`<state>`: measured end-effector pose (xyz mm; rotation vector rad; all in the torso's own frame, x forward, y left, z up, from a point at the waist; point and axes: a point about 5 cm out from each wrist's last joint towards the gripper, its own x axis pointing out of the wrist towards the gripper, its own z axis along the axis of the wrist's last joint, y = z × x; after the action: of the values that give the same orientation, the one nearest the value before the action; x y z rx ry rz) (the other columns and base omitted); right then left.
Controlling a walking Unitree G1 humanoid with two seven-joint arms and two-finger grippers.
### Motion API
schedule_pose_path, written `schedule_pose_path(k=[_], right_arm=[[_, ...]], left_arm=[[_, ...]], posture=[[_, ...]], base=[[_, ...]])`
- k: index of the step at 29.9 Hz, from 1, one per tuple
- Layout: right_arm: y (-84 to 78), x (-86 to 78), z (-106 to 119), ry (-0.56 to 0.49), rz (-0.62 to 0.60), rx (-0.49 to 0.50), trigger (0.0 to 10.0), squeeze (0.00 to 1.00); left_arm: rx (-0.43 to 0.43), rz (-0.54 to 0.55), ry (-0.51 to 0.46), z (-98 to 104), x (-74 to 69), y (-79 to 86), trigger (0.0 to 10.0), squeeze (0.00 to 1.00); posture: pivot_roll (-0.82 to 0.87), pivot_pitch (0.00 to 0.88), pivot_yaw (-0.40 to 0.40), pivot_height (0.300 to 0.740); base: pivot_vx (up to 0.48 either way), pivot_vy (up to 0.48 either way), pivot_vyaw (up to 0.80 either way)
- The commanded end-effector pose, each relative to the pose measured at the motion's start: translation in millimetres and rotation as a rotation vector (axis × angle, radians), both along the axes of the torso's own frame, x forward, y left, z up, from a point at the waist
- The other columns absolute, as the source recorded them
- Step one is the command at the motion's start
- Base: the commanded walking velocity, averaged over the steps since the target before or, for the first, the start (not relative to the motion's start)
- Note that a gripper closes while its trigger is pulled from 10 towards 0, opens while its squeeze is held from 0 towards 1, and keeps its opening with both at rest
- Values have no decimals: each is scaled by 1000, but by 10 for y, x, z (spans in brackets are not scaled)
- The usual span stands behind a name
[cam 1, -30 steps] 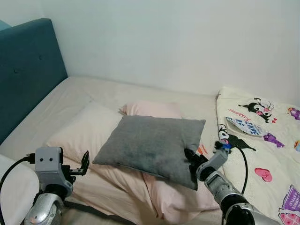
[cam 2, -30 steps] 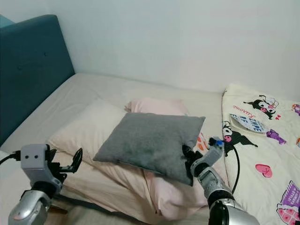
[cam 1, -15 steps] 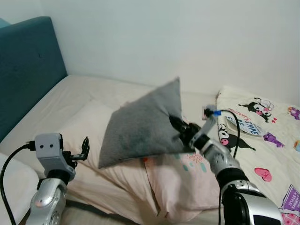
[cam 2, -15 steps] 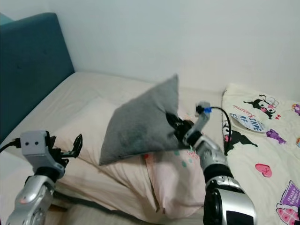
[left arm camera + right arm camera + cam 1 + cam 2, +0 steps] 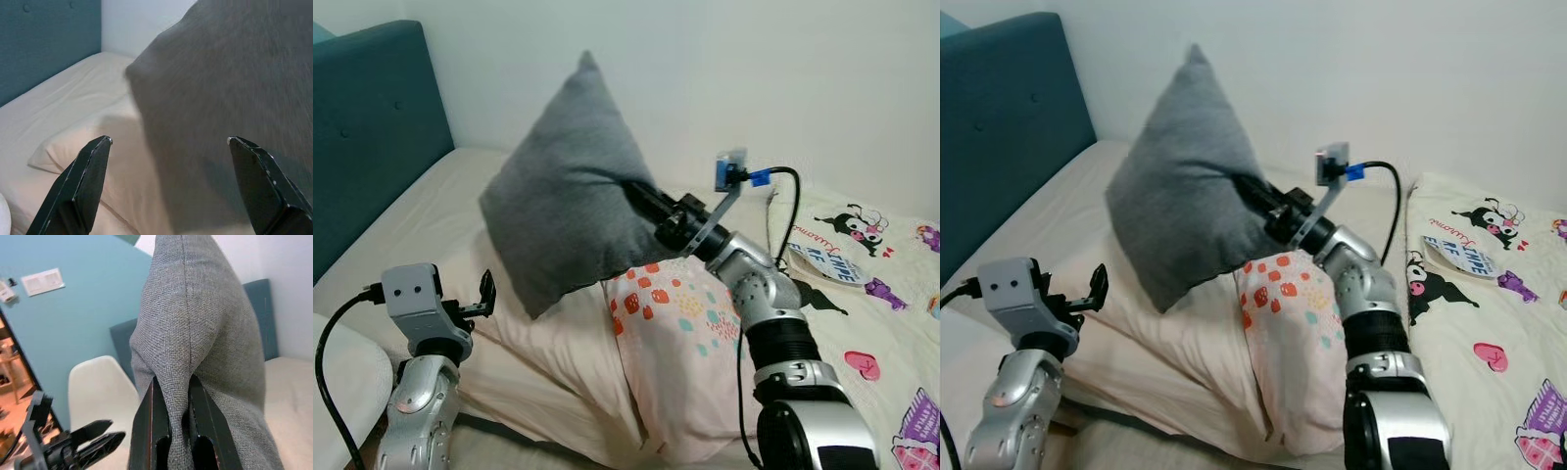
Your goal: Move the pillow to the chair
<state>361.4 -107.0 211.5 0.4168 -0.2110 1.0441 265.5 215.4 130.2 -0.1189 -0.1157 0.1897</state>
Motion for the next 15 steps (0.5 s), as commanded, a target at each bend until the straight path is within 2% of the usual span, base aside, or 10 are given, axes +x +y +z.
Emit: schedule_pose_path(k=[1, 10, 15], right_arm=[[7, -29, 169, -79, 19, 34, 0, 0], [36, -136, 227, -84, 67, 77, 0, 0], [68, -168, 170, -83, 74, 49, 0, 0]], left_arm=[[-10, 14, 8, -42, -4, -8, 10000, 0], [14, 54, 40, -93, -9, 29, 10000, 0], [40, 83, 56, -112, -30, 70, 10000, 0]], posture=[[12, 0, -106, 740], [8, 0, -97, 740], [9, 0, -92, 740]], base=[[0, 0, 700], [0, 0, 699], [0, 0, 701]])
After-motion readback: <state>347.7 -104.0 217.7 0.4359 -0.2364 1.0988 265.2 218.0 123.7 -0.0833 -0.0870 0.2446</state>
